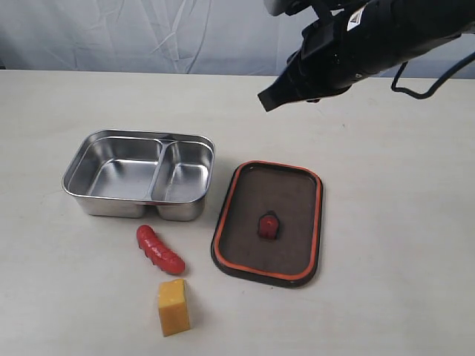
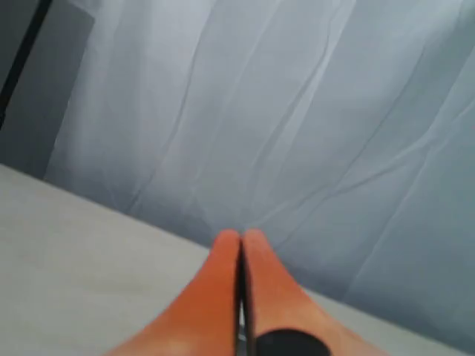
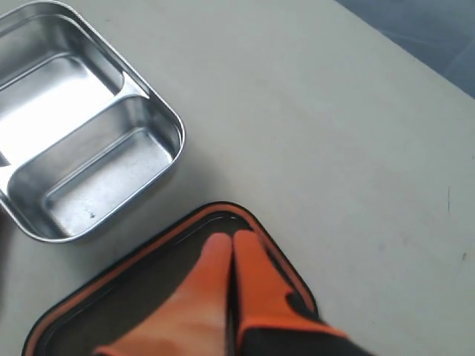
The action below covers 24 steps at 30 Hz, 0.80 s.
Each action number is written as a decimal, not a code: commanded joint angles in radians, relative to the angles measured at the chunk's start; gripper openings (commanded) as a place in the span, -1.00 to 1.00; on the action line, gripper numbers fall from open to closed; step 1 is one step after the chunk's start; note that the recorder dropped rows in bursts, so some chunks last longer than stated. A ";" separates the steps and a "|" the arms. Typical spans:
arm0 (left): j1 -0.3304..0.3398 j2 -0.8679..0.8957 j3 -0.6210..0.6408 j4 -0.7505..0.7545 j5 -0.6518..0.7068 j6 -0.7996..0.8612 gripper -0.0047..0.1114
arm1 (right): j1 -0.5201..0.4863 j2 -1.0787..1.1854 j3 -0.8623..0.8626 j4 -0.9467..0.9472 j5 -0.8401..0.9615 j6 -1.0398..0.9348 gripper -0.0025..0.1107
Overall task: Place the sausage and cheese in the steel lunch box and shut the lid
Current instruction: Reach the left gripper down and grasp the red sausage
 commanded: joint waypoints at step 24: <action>-0.002 1.040 -0.804 -0.450 1.113 1.493 -0.92 | -0.006 -0.008 0.002 -0.065 0.016 0.063 -0.96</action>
